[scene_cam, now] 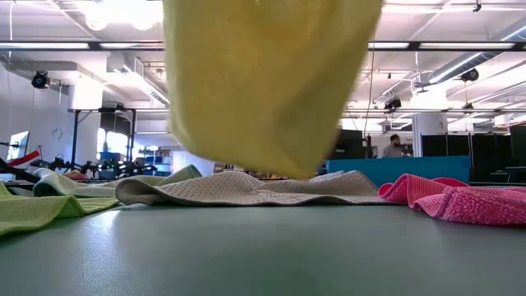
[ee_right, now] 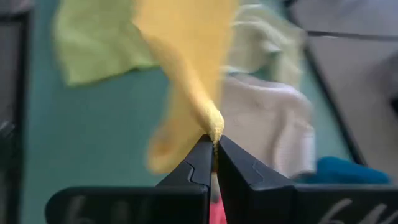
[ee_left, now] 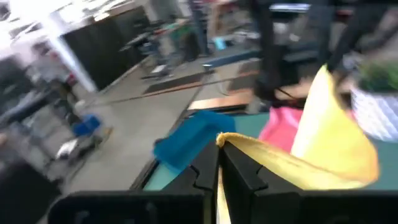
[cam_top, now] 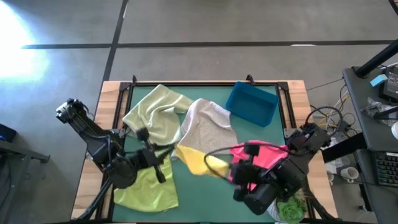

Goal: Fold microfiber towels
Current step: Fold the yellow microfiber cloth

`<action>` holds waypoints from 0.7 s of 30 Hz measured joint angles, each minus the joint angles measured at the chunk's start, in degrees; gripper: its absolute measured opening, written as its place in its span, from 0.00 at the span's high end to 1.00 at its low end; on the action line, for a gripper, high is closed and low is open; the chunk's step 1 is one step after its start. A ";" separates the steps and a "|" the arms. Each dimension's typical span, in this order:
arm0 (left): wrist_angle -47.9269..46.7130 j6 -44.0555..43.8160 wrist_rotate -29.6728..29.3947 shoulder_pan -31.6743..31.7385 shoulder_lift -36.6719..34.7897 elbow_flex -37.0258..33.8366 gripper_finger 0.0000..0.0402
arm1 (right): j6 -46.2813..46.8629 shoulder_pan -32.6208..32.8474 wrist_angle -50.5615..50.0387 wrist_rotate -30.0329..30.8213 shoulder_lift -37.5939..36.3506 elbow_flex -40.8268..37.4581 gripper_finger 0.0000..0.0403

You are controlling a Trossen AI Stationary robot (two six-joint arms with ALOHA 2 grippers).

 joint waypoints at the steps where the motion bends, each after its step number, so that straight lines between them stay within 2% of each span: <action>1: -0.94 3.44 -0.33 0.01 0.26 -0.02 1.00 | -0.32 0.11 -0.18 1.62 0.16 -0.04 0.98; 2: -2.26 6.72 -2.23 0.12 0.31 -0.02 1.00 | 1.24 0.27 -1.44 5.72 0.23 -0.06 0.98; 4: -3.45 11.39 -9.91 0.87 0.14 -0.02 1.00 | 7.49 0.24 -4.47 15.06 0.05 -0.08 0.98; 6: -2.51 13.65 -14.02 2.38 -0.34 -0.02 1.00 | 7.68 -0.46 -3.35 18.60 -0.56 -0.01 0.98; 7: -1.28 13.63 -13.47 2.87 -0.66 -0.02 1.00 | 4.26 -0.67 -1.26 16.64 -0.87 -0.01 0.98; 8: 0.71 12.51 -11.38 3.03 -0.74 -0.02 1.00 | -0.39 -0.89 2.10 11.24 -1.00 -0.01 0.98; 10: 4.72 9.56 -3.46 2.92 -0.80 -0.02 1.00 | -8.67 -1.03 7.20 -1.71 -1.04 -0.03 0.98; 11: 5.61 9.71 1.00 2.76 -0.56 -0.02 1.00 | -11.09 -0.96 8.85 -4.72 -0.97 -0.07 0.98; 12: 5.11 11.02 3.45 2.73 -0.27 0.00 1.00 | -11.73 -0.85 8.81 -4.55 -0.83 -0.10 0.98; 13: 2.89 13.14 3.16 2.66 -0.13 -0.03 1.00 | -10.62 -0.78 7.07 -1.23 -0.75 -0.12 0.98; 16: -4.72 15.35 -9.11 3.32 -0.72 -0.20 1.00 | 3.08 -0.82 -2.55 14.67 -0.86 -0.12 0.98; 17: -5.16 15.35 -12.13 4.14 -1.54 -0.20 1.00 | 6.77 -1.04 -4.51 16.33 -0.94 -0.12 0.98; 18: -3.94 14.92 -12.81 4.95 -2.29 -0.18 1.00 | 6.89 -1.20 -4.11 14.25 -1.04 -0.11 0.98; 19: -1.84 13.32 -11.28 5.35 -2.89 0.04 1.00 | 4.31 -1.31 -2.74 9.03 -1.07 -0.10 0.98; 20: 0.32 11.75 -7.07 5.47 -3.27 0.28 1.00 | 1.19 -1.25 -1.13 3.58 -1.09 -0.10 0.98; 21: 1.28 11.36 -1.80 5.47 -3.31 0.55 1.00 | -1.16 -1.11 0.13 1.04 -1.03 -0.12 0.98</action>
